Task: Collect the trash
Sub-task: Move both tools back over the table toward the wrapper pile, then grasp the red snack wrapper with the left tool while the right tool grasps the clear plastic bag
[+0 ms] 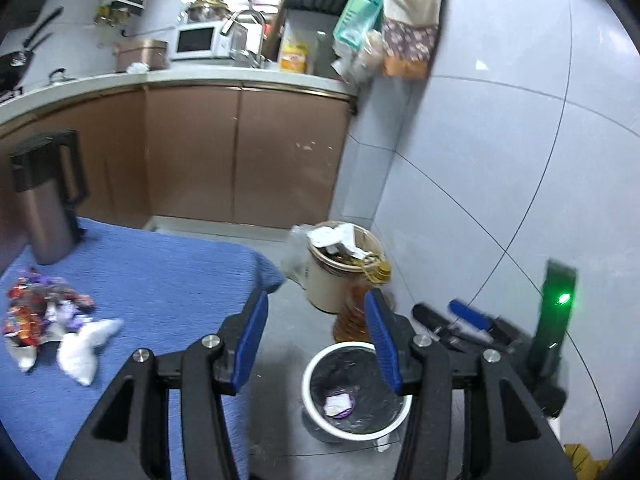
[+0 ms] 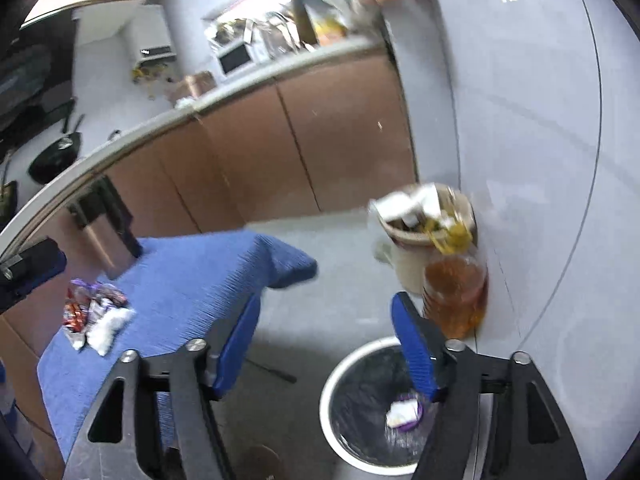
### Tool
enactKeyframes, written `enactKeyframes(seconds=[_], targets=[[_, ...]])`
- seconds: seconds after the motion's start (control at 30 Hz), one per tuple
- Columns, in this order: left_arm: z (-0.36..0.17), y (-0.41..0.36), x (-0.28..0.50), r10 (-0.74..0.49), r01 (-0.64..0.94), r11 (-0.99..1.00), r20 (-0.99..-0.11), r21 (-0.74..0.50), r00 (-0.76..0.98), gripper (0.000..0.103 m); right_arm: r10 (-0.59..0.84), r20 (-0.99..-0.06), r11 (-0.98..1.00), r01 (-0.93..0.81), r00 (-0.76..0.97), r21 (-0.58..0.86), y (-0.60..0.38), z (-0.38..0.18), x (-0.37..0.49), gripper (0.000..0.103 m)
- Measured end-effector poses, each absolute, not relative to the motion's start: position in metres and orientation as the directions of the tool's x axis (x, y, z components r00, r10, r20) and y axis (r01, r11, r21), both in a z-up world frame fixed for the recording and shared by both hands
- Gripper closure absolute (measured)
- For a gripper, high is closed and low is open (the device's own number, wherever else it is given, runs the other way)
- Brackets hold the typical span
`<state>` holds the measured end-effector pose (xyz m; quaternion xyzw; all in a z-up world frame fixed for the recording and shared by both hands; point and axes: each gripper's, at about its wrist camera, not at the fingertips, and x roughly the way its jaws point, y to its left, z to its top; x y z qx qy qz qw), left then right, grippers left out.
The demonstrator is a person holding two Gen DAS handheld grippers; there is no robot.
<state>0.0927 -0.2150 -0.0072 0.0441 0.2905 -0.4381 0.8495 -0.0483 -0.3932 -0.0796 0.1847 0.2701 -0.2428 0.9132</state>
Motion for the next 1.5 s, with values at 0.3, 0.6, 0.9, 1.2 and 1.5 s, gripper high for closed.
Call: enactKeyframes(seconds=[0.3, 0.6, 0.9, 1.2, 1.5], targets=[[0.020, -0.115, 0.079, -0.676, 0.678, 0.709, -0.465, -0.196, 0.572, 0.054, -0.266, -0.448, 0.916, 0.369, 0.854, 0.159, -0.318, -0.004, -0.050, 0.015], [0.011, -0.027, 0.095, -0.573, 0.544, 0.812, -0.459, -0.210, 0.679, 0.053, -0.122, -0.400, 0.967, 0.200, 0.909, 0.158, -0.264, 0.025, -0.032, 0.015], [-0.044, 0.031, 0.158, -0.465, 0.440, 0.877, -0.568, -0.191, 0.680, 0.046, 0.065, -0.509, 0.974, 0.056, 0.859, 0.219, -0.234, -0.007, 0.039, 0.016], [-0.082, 0.035, 0.242, -0.397, 0.411, 0.900, -0.657, -0.144, 0.641, 0.046, 0.226, -0.657, 0.962, -0.056, 0.720, 0.269, -0.194, -0.085, 0.154, 0.017], [-0.110, 0.006, 0.335, -0.344, 0.408, 0.909, -0.704, -0.084, 0.622, 0.046, 0.341, -0.742, 0.922, -0.051, 0.577, 0.384, -0.179, -0.164, 0.252, 0.028]])
